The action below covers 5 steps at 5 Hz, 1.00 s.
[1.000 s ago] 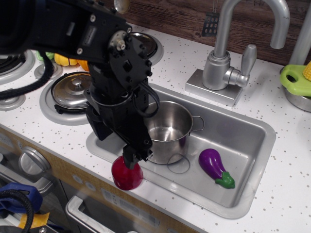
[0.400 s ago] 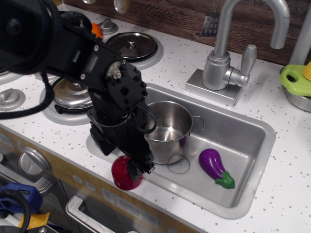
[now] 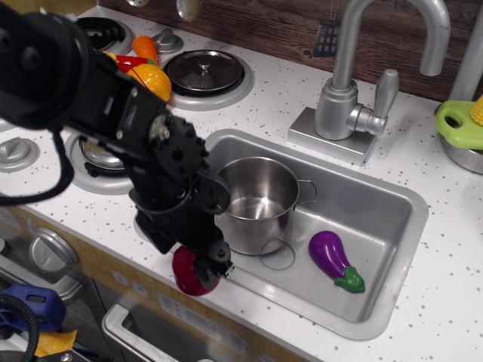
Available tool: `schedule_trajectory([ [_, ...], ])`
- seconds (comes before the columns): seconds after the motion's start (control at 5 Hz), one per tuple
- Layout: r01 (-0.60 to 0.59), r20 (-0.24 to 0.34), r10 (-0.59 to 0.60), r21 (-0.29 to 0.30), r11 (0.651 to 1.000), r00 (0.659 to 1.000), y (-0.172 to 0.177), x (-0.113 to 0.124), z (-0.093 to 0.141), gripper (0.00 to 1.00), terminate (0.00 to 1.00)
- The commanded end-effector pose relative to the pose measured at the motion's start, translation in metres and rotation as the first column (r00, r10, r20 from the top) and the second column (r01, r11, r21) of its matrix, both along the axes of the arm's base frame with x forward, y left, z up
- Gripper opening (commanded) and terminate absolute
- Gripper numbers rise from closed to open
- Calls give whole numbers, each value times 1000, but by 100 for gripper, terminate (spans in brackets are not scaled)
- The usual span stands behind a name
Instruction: Put sweet potato in pot which is in sink
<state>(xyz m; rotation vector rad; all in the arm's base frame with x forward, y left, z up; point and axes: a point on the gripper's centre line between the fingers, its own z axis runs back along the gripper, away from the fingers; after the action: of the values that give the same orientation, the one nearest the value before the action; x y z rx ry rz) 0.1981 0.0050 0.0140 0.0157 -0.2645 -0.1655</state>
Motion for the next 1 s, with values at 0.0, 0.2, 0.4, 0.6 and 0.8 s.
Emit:
schedule_trajectory([
  [0.0, -47, 44, 47, -2, 999, 998, 2, 1, -5, 100, 0],
  [0.2, -34, 69, 34, -9, 999, 997, 3, 3, -5, 0, 0],
  [0.4, -5, 82, 0, 59, 998, 997, 0, 14, 16, 0, 0],
  [0.6, 58, 103, -75, 163, 985, 992, -4, 32, 41, 0, 0],
  [0.8, 138, 131, -164, 188, 973, 978, -4, 59, 58, 0, 0],
])
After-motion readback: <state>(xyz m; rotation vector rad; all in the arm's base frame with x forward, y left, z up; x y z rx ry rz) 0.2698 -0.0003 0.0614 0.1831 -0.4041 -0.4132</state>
